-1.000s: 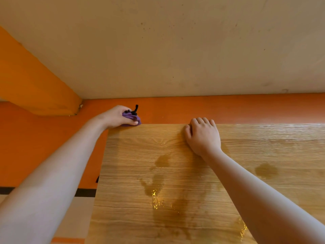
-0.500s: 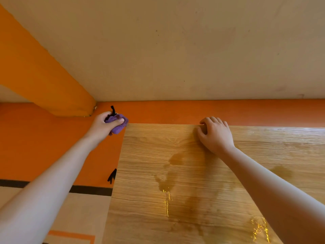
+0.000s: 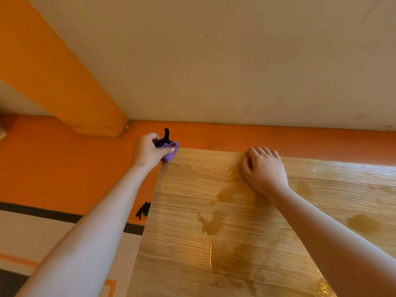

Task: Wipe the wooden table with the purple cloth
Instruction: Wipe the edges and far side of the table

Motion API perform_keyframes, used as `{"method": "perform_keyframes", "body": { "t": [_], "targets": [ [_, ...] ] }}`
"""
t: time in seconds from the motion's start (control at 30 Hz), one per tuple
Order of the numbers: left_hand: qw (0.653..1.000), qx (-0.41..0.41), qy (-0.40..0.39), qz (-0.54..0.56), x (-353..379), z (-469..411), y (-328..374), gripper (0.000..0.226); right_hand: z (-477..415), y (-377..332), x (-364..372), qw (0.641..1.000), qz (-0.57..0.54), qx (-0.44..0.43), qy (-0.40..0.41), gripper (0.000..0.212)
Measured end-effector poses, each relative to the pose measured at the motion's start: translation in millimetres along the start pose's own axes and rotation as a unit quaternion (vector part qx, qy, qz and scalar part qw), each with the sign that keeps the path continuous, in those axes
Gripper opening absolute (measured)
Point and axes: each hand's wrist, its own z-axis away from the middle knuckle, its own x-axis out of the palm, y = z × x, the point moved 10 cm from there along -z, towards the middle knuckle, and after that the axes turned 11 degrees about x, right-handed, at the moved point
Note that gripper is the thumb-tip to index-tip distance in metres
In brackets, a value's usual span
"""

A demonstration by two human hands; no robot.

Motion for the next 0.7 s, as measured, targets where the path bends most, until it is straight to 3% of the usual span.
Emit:
{"method": "perform_keyframes", "body": {
  "t": [0.1,0.27,0.53,0.7],
  "targets": [
    [1.000,0.003,0.004,-0.018,1,2,4,0.026,-1,2,1,1.000,-0.006,-0.002,-0.002,0.036],
    [0.995,0.039,-0.076,-0.044,26,33,26,0.021,3,0,5,1.000,-0.008,-0.008,-0.009,0.031],
    [0.994,0.025,0.000,-0.105,7,-7,31,0.015,0,0,4,1.000,-0.011,-0.013,-0.019,0.032],
    [0.996,0.039,-0.019,-0.075,47,2,62,0.017,3,-1,6,0.999,-0.006,-0.020,-0.035,0.035]
  ]
}}
